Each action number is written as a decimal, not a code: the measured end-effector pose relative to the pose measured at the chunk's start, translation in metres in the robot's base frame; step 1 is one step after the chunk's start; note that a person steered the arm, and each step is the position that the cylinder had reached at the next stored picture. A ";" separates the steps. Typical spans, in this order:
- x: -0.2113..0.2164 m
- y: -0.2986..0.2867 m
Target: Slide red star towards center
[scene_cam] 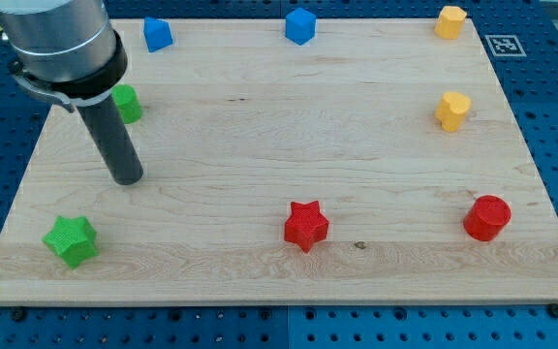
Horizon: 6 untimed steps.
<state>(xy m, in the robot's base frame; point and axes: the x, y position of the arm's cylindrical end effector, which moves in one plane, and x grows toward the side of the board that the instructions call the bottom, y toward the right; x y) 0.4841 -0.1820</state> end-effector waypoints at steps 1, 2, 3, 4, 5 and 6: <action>0.000 -0.004; 0.002 -0.004; 0.012 -0.015; 0.022 -0.025; 0.023 -0.026; 0.023 -0.025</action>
<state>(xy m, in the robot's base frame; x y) 0.5073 -0.2072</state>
